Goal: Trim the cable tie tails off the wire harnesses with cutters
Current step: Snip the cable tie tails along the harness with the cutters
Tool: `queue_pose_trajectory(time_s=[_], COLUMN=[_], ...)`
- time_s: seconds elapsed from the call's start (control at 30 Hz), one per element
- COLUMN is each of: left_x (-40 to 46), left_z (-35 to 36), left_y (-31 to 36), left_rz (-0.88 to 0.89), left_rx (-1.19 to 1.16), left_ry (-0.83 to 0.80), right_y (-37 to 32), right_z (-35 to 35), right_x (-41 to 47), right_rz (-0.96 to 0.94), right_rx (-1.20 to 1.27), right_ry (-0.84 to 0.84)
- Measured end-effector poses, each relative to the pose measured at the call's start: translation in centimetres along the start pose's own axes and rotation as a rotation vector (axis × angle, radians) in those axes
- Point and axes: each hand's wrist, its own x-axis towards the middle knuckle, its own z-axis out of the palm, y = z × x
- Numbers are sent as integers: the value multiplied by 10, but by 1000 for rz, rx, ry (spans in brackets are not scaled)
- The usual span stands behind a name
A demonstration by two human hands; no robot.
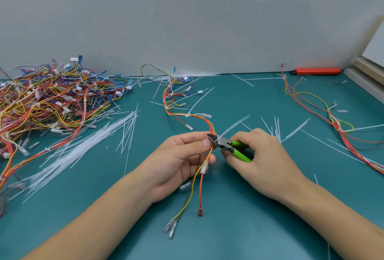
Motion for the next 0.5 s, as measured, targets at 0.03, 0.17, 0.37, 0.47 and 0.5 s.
queue_pose_trajectory(time_s=[0.03, 0.17, 0.37, 0.47, 0.5], left_x=[0, 0, 0, 0, 0], left_z=[0, 0, -1, -2, -2], left_y=[0, 0, -1, -1, -1], left_rz=[1, -3, 1, -2, -1], left_rx=[-1, 2, -3, 0, 4], left_ry=[1, 6, -3, 3, 0], right_y=[-2, -5, -6, -4, -3], right_z=[-1, -5, -4, -3, -2], right_x=[0, 2, 2, 3, 3], right_rz=[-8, -10, -21, -8, 1], right_rx=[-4, 13, -1, -1, -7], right_ry=[-16, -50, -27, -27, -22])
